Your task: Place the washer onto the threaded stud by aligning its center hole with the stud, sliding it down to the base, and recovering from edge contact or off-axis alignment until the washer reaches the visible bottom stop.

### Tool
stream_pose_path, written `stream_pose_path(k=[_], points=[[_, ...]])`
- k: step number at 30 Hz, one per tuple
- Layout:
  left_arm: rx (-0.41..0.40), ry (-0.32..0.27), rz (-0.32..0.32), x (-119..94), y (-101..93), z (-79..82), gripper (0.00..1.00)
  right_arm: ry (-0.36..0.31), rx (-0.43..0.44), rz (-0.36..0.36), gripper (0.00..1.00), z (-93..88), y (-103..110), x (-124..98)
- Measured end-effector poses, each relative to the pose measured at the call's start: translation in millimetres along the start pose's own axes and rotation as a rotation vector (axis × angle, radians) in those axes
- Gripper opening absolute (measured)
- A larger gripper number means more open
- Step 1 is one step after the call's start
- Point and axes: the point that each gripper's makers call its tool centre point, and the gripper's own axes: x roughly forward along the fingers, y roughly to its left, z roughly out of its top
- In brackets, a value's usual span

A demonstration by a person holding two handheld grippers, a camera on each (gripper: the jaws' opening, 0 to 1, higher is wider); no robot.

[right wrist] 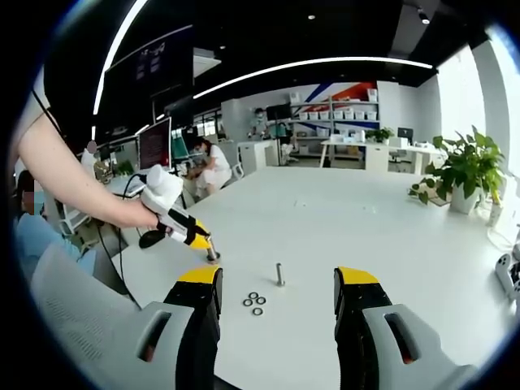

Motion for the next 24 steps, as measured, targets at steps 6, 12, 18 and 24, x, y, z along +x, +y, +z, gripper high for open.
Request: stream_pose_path(k=[6,12,18,24], points=[[0.047,0.050,0.003,1,1.4,-0.1,0.22,0.004,-0.003,0.001,0.58,-0.9,0,0],[0.113,0.103,-0.003,2,3.3,2.9,0.22,0.003,0.000,0.004,0.58,-0.8,1,0],[0.179,0.167,-0.035,6,-0.3,2.3,0.22,0.000,-0.003,0.010,0.58,-0.2,2,0],[0.217,0.214,-0.049,10,-0.9,0.5,0.22,-0.004,-0.003,0.012,0.58,1.0,3,0]])
